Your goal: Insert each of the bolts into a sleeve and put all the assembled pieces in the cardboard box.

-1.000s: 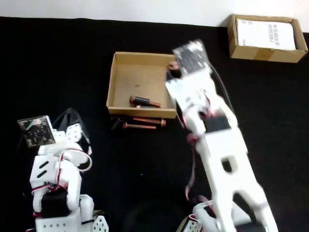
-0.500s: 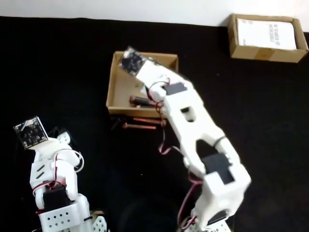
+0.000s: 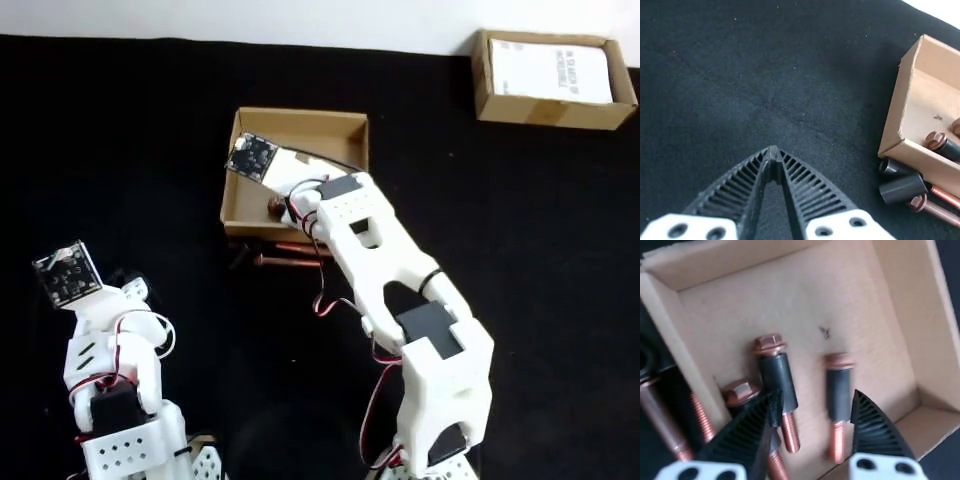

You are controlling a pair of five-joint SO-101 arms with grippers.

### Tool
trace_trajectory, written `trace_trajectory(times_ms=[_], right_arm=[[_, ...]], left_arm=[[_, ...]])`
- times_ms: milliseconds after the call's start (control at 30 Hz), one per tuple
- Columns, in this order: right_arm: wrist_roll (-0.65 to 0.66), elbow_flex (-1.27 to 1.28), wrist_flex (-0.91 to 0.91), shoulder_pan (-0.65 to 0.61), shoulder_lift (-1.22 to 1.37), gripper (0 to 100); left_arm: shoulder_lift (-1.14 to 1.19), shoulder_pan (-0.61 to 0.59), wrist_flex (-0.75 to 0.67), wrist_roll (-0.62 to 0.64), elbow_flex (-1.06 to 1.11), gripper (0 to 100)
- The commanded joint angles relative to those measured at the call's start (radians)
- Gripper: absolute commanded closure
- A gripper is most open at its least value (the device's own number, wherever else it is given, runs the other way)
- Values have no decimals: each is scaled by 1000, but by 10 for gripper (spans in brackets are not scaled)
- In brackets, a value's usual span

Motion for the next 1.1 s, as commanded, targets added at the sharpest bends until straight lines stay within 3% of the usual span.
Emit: trace_trajectory(times_ms=[0,133,400,467,633,733,1067], right_arm=[[-141,-30,71,-36,-151,838],[-476,-30,189,-101,-291,872],[-1461,-30,331,-234,-401,874],[-1620,-28,329,-234,-369,874],[-1754,-39,328,-237,-251,873],[-1758,-41,300,-262,-173,873],[-1758,-41,194,-349,-65,872]], left_arm=[[-8,-5,8,-6,16,991],[-8,-5,8,-6,16,991],[-7,-12,52,-11,16,991],[-7,-13,109,-11,16,991],[-7,-79,245,-14,16,991],[-7,-143,245,-9,16,991],[-7,-136,224,-8,16,988]])
